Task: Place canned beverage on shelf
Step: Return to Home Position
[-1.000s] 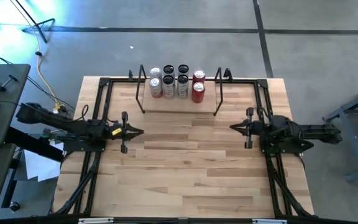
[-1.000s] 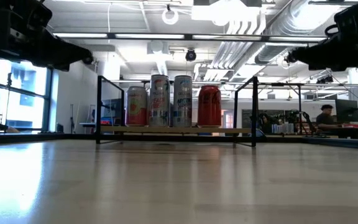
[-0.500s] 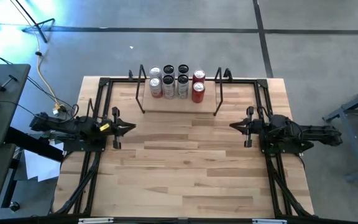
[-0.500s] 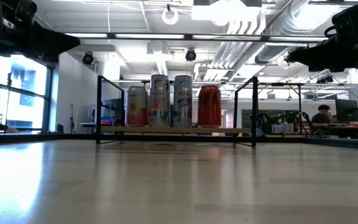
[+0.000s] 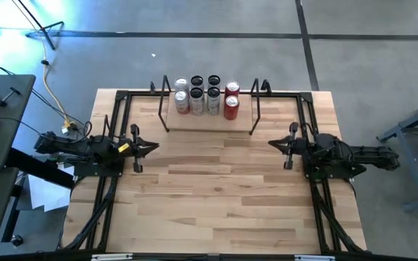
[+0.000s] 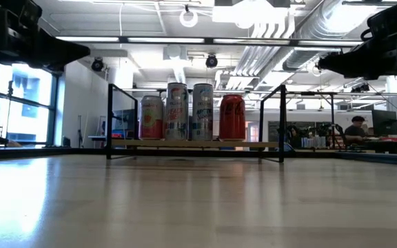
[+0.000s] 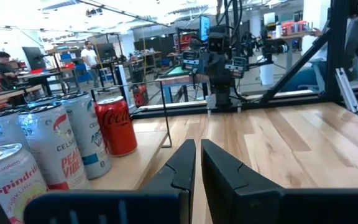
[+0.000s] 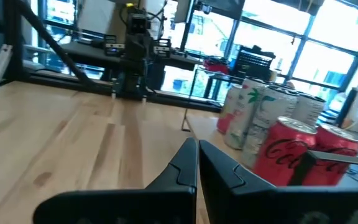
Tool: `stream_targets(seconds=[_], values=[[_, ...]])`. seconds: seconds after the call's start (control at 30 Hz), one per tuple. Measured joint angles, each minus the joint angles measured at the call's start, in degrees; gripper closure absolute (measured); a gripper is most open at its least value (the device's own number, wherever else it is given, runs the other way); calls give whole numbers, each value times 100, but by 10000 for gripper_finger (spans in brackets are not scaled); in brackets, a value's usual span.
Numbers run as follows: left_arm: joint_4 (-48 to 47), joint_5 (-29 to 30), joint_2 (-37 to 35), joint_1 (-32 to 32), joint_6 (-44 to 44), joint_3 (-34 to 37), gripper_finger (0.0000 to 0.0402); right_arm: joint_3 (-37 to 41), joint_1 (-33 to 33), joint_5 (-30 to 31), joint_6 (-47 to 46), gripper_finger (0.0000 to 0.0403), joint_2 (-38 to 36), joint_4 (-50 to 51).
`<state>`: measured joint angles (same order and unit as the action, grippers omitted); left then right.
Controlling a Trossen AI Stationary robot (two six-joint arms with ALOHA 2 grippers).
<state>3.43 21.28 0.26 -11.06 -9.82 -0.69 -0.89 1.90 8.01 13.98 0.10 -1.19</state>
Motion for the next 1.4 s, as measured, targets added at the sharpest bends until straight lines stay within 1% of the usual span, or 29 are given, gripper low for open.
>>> stream_targets(seconds=[0.07, 0.17, 0.27, 0.33, 0.4, 0.47, 0.6, 0.7, 1.4], values=[[1, -2, 5, 61, -28, 0, 383, 0, 0, 138, 46, 403, 0, -22], [3, -79, 6, 213, -80, 1, 383, 0, 1, 558, 28, 403, 0, -77], [-19, -443, 6, 452, -23, 0, 383, 0, 0, 946, -64, 403, 0, -123], [-66, -732, 6, 602, 92, 0, 383, 0, 1, 1080, -204, 403, 0, -137], [-67, -868, 6, 706, 249, 0, 383, 0, 1, 1096, -312, 403, 0, -138], [-82, -871, 6, 770, 310, 0, 383, 0, 1, 1084, -370, 403, 21, -136], [-89, -872, 10, 839, 314, 0, 383, 0, 0, 1077, -123, 403, 35, -136], [-88, -868, 10, 843, 272, 0, 383, 0, 1, 1058, 44, 403, 35, -136], [-62, -855, 10, 843, 221, 0, 383, 0, 1, 1056, -2, 402, 35, -133]])
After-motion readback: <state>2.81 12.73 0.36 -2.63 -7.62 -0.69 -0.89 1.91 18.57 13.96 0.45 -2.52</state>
